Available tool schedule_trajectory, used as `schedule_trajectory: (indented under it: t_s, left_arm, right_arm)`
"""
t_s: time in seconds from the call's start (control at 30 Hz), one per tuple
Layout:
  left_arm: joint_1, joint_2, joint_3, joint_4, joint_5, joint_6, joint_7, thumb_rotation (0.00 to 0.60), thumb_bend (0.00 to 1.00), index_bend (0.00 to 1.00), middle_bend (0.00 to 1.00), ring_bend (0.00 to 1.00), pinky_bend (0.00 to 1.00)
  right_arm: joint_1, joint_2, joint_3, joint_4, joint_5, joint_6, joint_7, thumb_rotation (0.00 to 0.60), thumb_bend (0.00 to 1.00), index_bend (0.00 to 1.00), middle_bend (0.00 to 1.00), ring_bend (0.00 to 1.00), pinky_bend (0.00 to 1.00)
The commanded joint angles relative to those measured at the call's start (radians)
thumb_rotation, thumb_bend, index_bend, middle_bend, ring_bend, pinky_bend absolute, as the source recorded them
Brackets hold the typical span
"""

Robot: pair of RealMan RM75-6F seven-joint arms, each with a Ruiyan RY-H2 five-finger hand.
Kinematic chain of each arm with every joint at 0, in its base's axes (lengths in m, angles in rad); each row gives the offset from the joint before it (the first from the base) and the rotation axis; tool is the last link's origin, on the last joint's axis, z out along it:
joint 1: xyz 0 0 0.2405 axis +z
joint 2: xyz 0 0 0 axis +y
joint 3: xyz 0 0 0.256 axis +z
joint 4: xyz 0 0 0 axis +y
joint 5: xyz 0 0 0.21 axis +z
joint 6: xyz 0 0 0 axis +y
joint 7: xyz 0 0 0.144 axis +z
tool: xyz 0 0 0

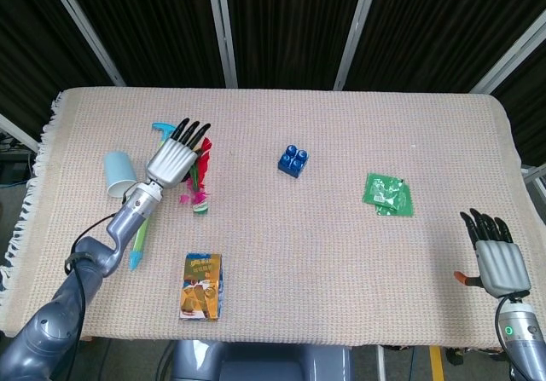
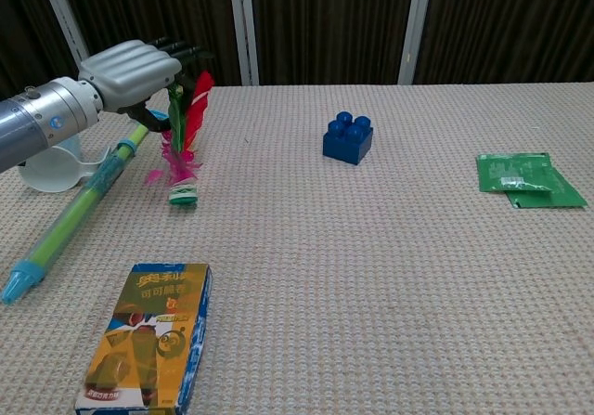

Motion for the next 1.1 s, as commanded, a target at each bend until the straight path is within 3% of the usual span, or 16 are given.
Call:
schedule_trajectory:
  t_s: [0.03,0.33,0.43,0.53,0.6,0.7,0.97,1.1]
  left_arm:
    - [0.013,0.049,0.020,-0.088,0.030,0.096,0.023,0.600,0.46,0.62,0.00,0.00,0.00]
    - [0.043,0.143,0.044,-0.320,0.060,0.174,0.096,0.600,0.45,0.60,0.00,0.00,0.00]
    - [0.056,0.179,0.049,-0.398,0.066,0.187,0.105,0.600,0.43,0.52,0.00,0.00,0.00]
    - [0.070,0.208,0.045,-0.466,0.067,0.210,0.100,0.600,0.37,0.35,0.00,0.00,0.00]
    - [0.078,0.226,0.043,-0.500,0.069,0.223,0.101,0.600,0.28,0.18,0.00,0.00,0.00]
    - [0.096,0.262,0.037,-0.564,0.066,0.246,0.103,0.600,0.21,0.04,0.00,0.00,0.00]
    - [0.199,0.466,0.042,-0.870,0.020,0.289,0.068,0.600,0.20,0.00,0.00,0.00,0.00]
    - [0.310,0.619,0.074,-1.095,-0.104,0.251,0.178,0.600,0.20,0.01,0.00,0.00,0.00]
  right_arm:
    - [-0.003,0.002,-0.002,-0.005,-0.005,0.007,0.001,0.600,0.01,0.00,0.00,0.00,0.00]
    - [-0.011,0.011,-0.004,-0.012,-0.018,0.028,0.014,0.600,0.01,0.00,0.00,0.00,0.00]
    - [-0.011,0.010,-0.007,-0.011,-0.021,0.028,0.015,0.600,0.01,0.00,0.00,0.00,0.00]
    - [-0.008,0.009,-0.005,-0.012,-0.020,0.023,0.017,0.600,0.01,0.00,0.00,0.00,0.00]
    - [-0.006,0.007,-0.006,-0.013,-0.022,0.021,0.023,0.600,0.01,0.00,0.00,0.00,0.00]
    - [-0.006,0.005,-0.011,-0.011,-0.030,0.019,0.033,0.600,0.01,0.00,0.00,0.00,0.00]
    - [-0.004,0.002,-0.011,-0.006,-0.035,0.022,0.029,0.600,0.01,0.00,0.00,0.00,0.00]
    - [-0.004,0.000,0.004,-0.007,-0.025,0.039,0.014,0.600,0.01,0.00,0.00,0.00,0.00]
